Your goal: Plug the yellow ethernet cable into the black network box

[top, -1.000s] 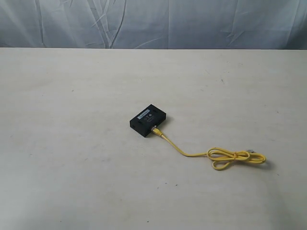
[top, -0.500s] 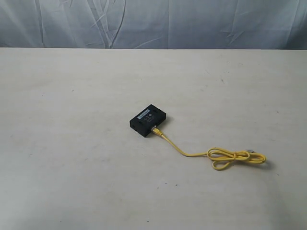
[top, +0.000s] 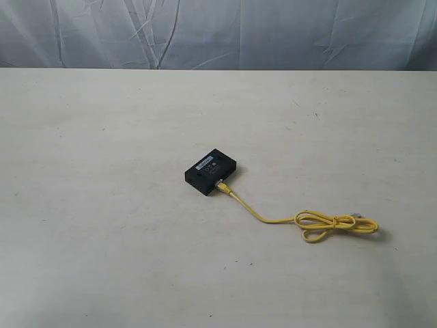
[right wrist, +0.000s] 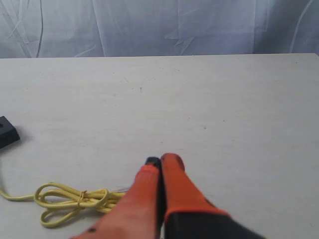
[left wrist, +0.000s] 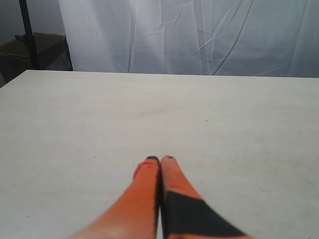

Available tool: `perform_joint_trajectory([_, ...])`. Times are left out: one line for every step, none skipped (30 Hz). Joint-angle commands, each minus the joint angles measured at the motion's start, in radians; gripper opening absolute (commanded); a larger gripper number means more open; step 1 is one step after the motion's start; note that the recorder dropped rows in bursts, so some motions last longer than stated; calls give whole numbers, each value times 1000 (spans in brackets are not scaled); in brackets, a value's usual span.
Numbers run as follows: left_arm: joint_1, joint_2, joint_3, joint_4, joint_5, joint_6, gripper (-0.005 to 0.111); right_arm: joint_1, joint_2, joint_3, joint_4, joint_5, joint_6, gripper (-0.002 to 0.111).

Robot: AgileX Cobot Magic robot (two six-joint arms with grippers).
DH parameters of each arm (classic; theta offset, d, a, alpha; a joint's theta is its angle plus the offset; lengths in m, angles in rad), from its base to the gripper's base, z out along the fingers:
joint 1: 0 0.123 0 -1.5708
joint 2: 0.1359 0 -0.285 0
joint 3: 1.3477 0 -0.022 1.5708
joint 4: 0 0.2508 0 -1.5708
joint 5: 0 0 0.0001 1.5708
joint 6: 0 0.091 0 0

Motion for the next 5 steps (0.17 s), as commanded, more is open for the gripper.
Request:
perform_joint_trajectory([1, -5, 3, 7, -15, 0, 0, -4, -6, 2, 1, -7, -4, 0])
perform_joint_trajectory([1, -5, 3, 7, -15, 0, 0, -4, -6, 2, 1, -7, -4, 0])
perform_joint_trajectory([1, -5, 3, 7, -15, 0, 0, -4, -6, 2, 1, -7, -4, 0])
perform_joint_trajectory([1, -5, 3, 7, -15, 0, 0, -4, -6, 2, 1, -7, -4, 0])
perform_joint_trajectory([1, -5, 3, 7, -15, 0, 0, -4, -6, 2, 1, -7, -4, 0])
